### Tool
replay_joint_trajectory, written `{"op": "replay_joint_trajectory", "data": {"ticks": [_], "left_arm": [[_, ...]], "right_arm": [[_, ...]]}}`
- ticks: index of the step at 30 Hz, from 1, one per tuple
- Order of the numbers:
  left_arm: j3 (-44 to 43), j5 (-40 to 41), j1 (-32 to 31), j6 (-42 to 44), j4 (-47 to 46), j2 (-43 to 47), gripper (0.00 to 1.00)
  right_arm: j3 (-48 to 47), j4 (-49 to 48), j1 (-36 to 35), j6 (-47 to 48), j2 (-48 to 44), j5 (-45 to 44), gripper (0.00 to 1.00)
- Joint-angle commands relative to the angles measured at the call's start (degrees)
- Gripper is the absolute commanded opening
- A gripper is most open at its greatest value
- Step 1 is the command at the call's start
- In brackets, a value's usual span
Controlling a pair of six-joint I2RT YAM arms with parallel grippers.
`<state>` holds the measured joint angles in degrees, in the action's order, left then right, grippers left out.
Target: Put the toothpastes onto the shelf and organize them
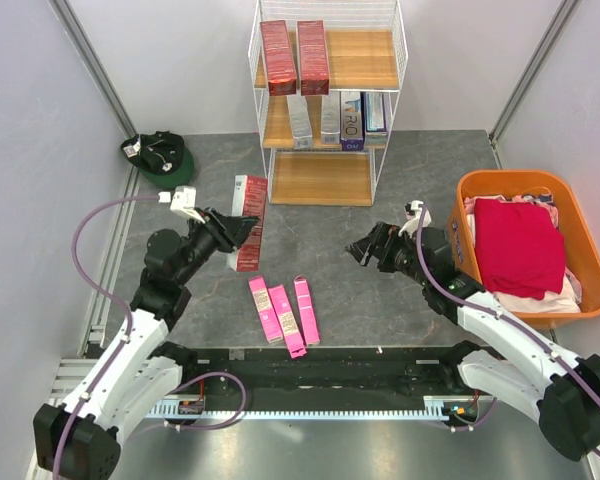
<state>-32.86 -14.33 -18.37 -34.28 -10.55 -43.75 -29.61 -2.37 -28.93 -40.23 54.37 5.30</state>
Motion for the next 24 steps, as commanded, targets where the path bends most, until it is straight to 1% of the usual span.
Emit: {"op": "replay_joint_trajectory", "data": {"ticks": [1, 2, 3, 4, 5, 6, 7, 8, 10, 11, 16, 17, 20, 22, 24], "left_arm": [[7.71, -5.19, 2.28, -22.55, -21.56, 1.38, 0.31], [11.12, -4.49, 2.37, -28.15, -25.19, 0.86, 0.29], [12.72, -3.79, 2.55, -30.73, -28.44, 0.51, 0.29], [14.30, -3.00, 2.55, -33.02, -35.79, -0.10, 0.29], [17.36, -1.25, 2.55, -37.22, -39.08, -1.24, 0.28], [18.70, -0.45, 2.55, -38.91, -42.51, -2.04, 0.28], [19.93, 0.34, 2.64, -40.41, -45.32, -2.74, 0.27], [21.94, 2.18, 2.64, -42.69, -50.66, -3.18, 0.27], [23.63, 4.65, 2.55, -44.72, -54.13, -3.98, 0.27], [24.33, 6.57, 2.64, -45.78, -56.40, -4.15, 0.27], [22.93, 8.79, 2.55, -47.01, -57.22, -3.98, 0.27], [22.50, 9.14, 2.55, -47.36, -57.30, -4.06, 0.27], [22.14, 8.88, 2.46, -47.81, -58.18, -5.29, 0.26], [22.31, 8.70, 2.46, -48.24, -59.58, -6.00, 0.26], [22.23, 8.18, 2.46, -48.77, -60.47, -6.79, 0.26]], "right_arm": [[-1.77, -8.69, -2.00, -2.48, 0.21, 6.12, 0.98], [-1.42, -9.75, -2.62, -3.71, -0.05, 6.47, 0.98], [-1.07, -12.45, -3.15, -4.41, -0.05, 7.78, 0.98], [-0.63, -14.13, -4.37, -6.60, 0.03, 8.40, 0.98], [0.33, -15.98, -4.99, -7.75, 0.12, 9.19, 0.98], [1.12, -20.61, -5.52, -9.59, 0.21, 9.98, 0.98], [1.74, -23.27, -6.48, -11.09, 0.82, 11.73, 0.98], [3.14, -28.16, -7.10, -14.41, 1.87, 12.36, 0.98], [4.72, -33.90, -8.59, -17.59, 4.15, 13.76, 0.98], [6.04, -38.89, -9.12, -20.30, 5.04, 13.77, 0.98], [5.97, -49.91, -12.98, -24.89, 13.28, 15.35, 0.98], [5.44, -53.23, -13.69, -25.51, 14.44, 15.44, 0.98], [2.99, -57.99, -16.15, -27.01, 18.66, 15.88, 0.98], [1.49, -59.24, -17.65, -26.75, 20.94, 16.23, 0.98], [-1.50, -58.10, -18.35, -26.13, 22.53, 16.41, 0.98]]}}
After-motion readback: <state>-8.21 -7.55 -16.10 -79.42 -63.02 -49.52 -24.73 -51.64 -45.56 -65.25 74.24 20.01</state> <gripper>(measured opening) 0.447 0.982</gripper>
